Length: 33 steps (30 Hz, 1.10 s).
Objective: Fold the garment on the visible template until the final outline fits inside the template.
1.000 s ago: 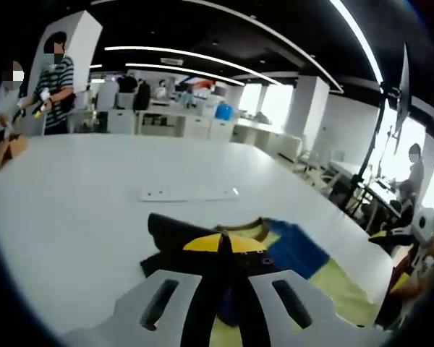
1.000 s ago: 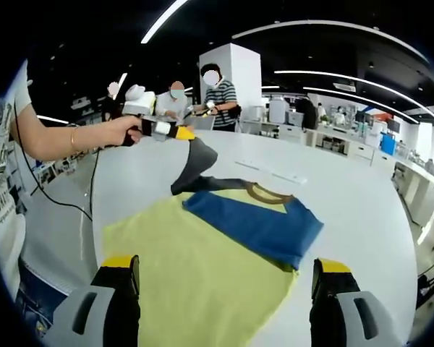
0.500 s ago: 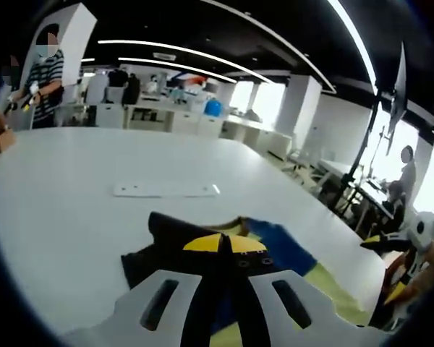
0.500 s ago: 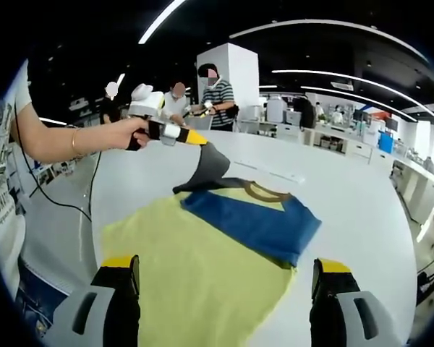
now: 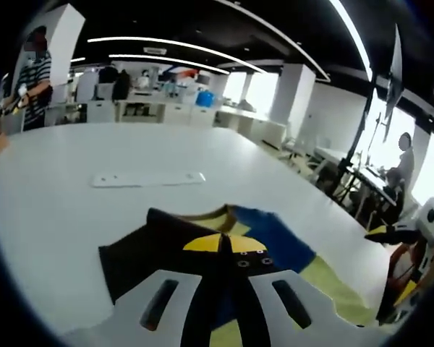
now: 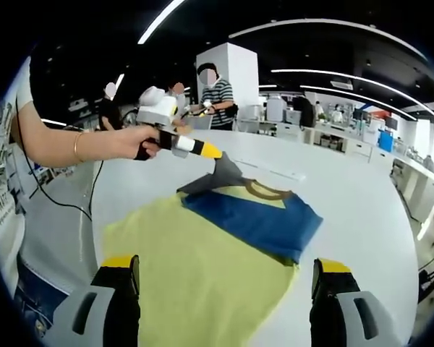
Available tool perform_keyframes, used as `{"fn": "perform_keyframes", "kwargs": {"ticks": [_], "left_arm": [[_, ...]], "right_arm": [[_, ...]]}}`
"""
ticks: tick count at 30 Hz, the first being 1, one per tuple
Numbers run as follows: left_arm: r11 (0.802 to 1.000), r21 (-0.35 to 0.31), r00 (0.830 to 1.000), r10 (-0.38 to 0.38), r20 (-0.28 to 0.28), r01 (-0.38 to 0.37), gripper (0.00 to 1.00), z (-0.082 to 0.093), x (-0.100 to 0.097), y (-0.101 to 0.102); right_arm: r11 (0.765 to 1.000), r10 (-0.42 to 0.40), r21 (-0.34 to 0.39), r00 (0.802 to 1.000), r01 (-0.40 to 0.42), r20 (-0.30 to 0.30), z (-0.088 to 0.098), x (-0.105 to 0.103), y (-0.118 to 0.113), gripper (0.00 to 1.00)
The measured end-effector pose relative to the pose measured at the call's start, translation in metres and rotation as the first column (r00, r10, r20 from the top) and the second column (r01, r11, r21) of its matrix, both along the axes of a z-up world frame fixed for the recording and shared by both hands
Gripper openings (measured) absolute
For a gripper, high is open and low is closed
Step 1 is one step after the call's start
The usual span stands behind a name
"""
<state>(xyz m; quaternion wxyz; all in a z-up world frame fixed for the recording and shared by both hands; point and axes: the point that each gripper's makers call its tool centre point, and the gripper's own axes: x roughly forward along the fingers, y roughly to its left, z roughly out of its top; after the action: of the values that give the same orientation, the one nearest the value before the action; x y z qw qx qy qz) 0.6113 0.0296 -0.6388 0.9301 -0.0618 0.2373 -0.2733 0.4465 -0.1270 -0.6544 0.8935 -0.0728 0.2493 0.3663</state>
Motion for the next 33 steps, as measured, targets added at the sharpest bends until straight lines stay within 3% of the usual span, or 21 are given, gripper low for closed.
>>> {"fn": "perform_keyframes", "kwargs": {"ticks": [9,20,24,28,33], "left_arm": [[0.997,0.055,0.999,-0.051,-0.015,0.052,0.0,-0.022,-0.005,-0.021],[0.977,0.149,0.988,-0.151,-0.033,0.155,0.0,-0.05,-0.012,-0.046],[0.962,0.193,0.981,-0.184,-0.051,0.191,0.0,-0.064,-0.017,-0.051],[0.931,0.265,0.967,-0.248,-0.053,0.253,0.0,-0.076,-0.023,-0.056],[0.919,0.279,0.96,-0.268,-0.078,0.279,0.01,-0.089,-0.028,-0.06]], "right_arm": [[1.0,-0.018,0.004,1.0,0.018,-0.007,-0.003,0.001,-0.006,0.99],[1.0,-0.023,0.002,1.0,0.023,-0.017,-0.007,0.003,-0.008,0.99],[1.0,-0.025,0.003,1.0,0.025,-0.016,-0.007,0.003,-0.009,0.99],[0.999,-0.033,0.004,0.999,0.033,-0.019,-0.008,0.003,-0.011,0.99],[0.999,-0.042,0.006,0.999,0.042,-0.024,-0.01,0.002,-0.013,0.99]]}}
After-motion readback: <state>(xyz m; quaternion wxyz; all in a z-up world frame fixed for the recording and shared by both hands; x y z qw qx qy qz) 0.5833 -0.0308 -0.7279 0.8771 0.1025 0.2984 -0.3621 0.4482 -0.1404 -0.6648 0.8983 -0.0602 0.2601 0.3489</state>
